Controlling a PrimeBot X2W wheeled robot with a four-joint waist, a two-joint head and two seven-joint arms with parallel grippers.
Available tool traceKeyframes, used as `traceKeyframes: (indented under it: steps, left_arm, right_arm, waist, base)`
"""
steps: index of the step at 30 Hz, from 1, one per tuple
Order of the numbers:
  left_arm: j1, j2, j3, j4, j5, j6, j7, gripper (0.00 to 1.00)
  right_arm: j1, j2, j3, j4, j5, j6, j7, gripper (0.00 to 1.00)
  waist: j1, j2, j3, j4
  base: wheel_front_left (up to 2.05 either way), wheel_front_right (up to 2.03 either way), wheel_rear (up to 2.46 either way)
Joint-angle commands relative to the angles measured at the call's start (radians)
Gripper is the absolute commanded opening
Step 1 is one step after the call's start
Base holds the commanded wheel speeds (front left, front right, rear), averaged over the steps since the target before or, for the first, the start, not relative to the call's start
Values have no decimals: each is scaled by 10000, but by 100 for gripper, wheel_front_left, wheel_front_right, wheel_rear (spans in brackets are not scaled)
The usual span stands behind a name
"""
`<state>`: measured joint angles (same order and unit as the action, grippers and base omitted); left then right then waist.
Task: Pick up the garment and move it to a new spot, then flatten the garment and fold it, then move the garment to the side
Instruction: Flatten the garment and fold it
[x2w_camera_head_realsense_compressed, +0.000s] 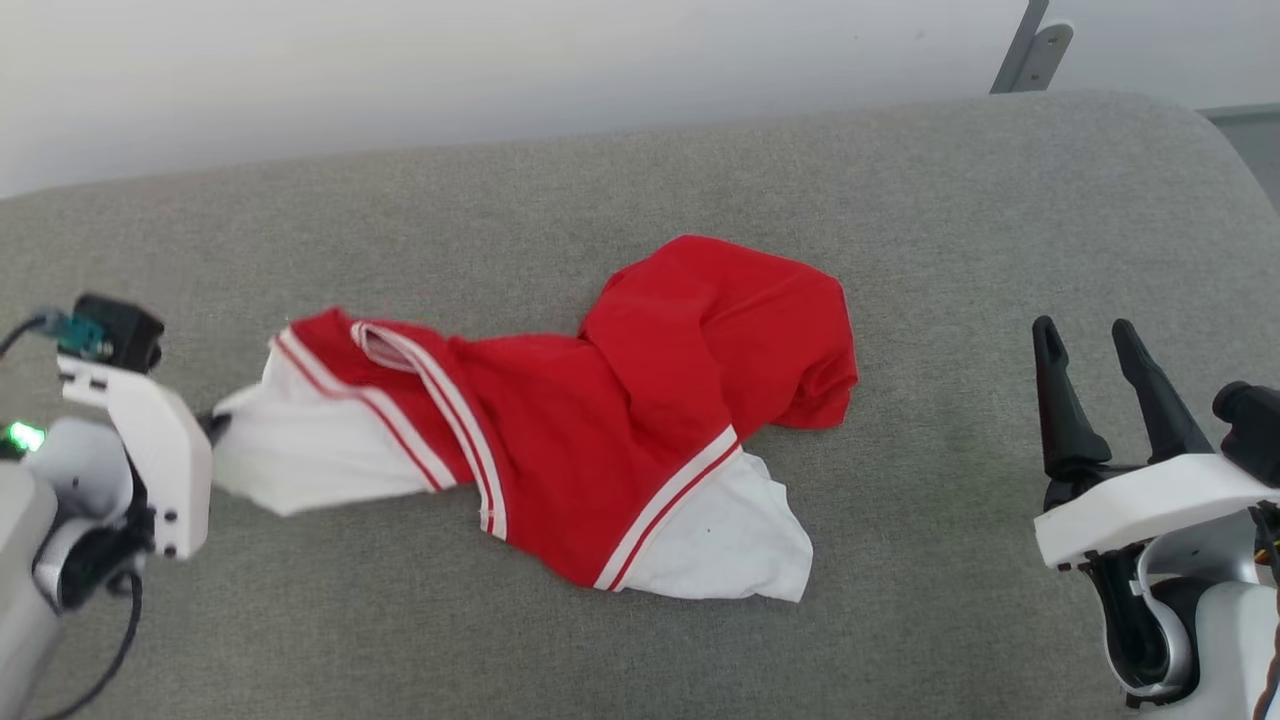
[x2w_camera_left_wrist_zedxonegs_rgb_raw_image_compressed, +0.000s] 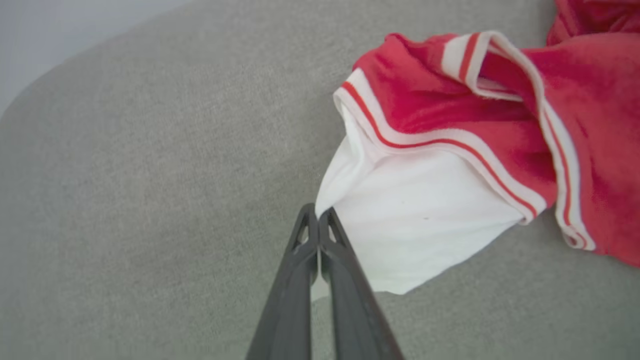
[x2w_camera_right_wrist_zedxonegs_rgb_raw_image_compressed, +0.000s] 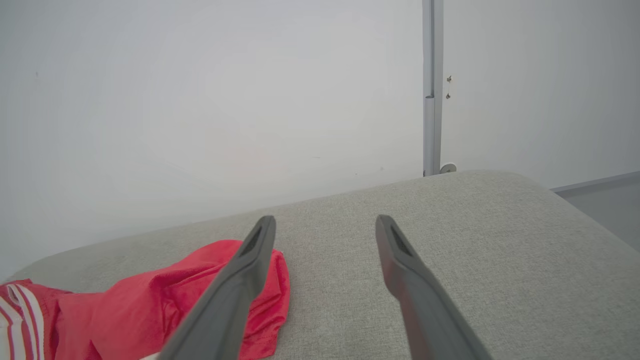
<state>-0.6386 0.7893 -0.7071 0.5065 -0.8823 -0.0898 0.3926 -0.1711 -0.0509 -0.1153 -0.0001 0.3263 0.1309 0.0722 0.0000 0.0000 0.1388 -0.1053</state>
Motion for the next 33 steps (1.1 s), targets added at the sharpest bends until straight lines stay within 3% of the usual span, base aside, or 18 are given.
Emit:
traceKeyframes:
  steps: [1, 11, 18, 19, 20, 21, 27, 33]
  left_arm:
    - [372, 56, 29, -49, -293, 167, 278, 0]
    - [1998, 138, -140, -525, -1302, 787, 1386, 0]
    - [2360, 148, -94, -832, -1466, 942, 1243, 0]
    - [2357, 137, -46, -887, -1462, 991, 1132, 27]
    - [2343, 137, -10, -947, -1427, 993, 1002, 42]
    - [2325, 142, 37, -987, -1369, 1037, 855, 100]
    - [2421, 32, 390, -1421, -1245, 1225, -240, 100]
    - [2755, -68, 730, -2144, -709, 1583, -1992, 100]
  right_arm:
    - [145, -2, -11, -41, -18, -3, 45, 100]
    - [416, -1, -185, -140, -87, -3, 249, 100]
    - [532, 0, -182, -166, -19, -3, 367, 100]
    - [519, 0, -158, -168, -16, -3, 388, 100]
    - [502, 0, -126, -175, -13, -3, 390, 100]
    - [486, -2, -94, -194, -2, -3, 411, 100]
    - [459, -2, 155, -148, 35, -3, 493, 100]
    - [573, -3, 633, -179, -26, -3, 692, 100]
  waist:
    - [0, 0, -70, 9]
    - [0, 0, -303, -13]
    - [0, 0, -359, 33]
    - [0, 0, -354, 41]
    - [0, 0, -346, 47]
    - [0, 0, -335, 61]
    - [0, 0, -327, 165]
    - [0, 0, -381, 380]
  base:
    - [0, 0, 0]
    - [0, 0, 0]
    - [0, 0, 0]
    - [0, 0, 0]
    - [0, 0, 0]
    - [0, 0, 0]
    - [0, 0, 0]
    - [0, 0, 0]
